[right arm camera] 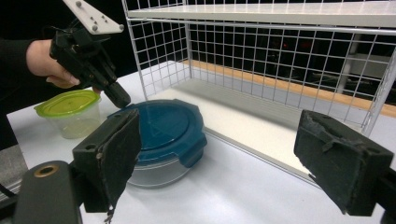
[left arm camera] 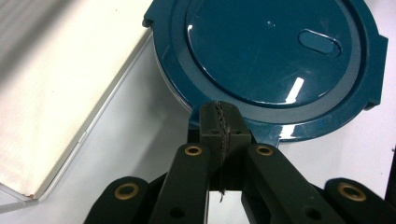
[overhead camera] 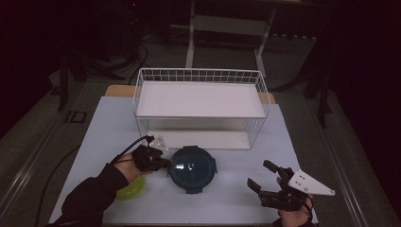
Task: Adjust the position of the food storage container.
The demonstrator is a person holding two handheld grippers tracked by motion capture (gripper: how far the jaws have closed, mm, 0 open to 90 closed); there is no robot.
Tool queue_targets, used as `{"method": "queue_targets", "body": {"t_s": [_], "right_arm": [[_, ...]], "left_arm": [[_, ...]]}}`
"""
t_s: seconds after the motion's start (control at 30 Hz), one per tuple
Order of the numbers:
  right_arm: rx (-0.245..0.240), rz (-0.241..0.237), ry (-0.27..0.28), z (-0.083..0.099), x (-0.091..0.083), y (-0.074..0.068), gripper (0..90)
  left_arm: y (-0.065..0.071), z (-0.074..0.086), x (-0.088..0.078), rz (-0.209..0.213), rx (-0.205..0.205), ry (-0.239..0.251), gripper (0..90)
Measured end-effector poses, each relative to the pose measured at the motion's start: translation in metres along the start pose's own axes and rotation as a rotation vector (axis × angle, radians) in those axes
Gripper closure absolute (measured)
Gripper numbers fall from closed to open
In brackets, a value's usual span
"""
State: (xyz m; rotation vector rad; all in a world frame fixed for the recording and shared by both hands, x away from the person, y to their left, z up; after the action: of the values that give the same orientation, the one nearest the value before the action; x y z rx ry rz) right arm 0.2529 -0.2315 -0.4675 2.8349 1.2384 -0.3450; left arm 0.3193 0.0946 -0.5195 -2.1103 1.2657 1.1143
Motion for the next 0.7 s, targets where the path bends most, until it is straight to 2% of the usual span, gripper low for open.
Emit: {"method": "queue_targets", "body": {"t_s": [0.13, 0.3, 0.37, 0.43, 0.7], "right_arm": [[0.003, 0.0, 0.0, 0.0, 0.0, 0.001, 14.5], [0.004, 0.003, 0.007, -0.001, -0.001, 0.001, 14.6], [0.006, 0.001, 0.002, 0.0, -0.001, 0.001, 14.6], [0.003, 0.0, -0.001, 0.001, 0.0, 0.001, 14.5], [0.0, -0.001, -0.003, 0.001, 0.001, 0.0, 14.6]], "left_arm": [[0.0, 0.002, 0.0, -0.002, 0.009, -0.007, 89.1], [-0.004, 0.014, 0.001, -0.001, -0.004, -0.046, 89.0], [-0.001, 0.017, 0.004, 0.008, -0.003, -0.056, 89.0], [0.0, 0.017, 0.004, -0.008, 0.007, -0.063, 89.0], [-0.002, 0.006, 0.01, -0.015, 0.002, -0.056, 89.0]]}}
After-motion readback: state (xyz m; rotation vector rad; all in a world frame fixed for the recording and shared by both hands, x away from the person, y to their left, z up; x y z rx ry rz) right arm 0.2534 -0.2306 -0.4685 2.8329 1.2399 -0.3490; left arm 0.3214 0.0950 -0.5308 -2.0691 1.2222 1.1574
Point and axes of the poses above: each handheld gripper's, and its own axes: x roughly forward along the jaws, z roughly out of its underside, y roughly to its right, the point moved 7 cm from there along x, roughly forward along the jaws
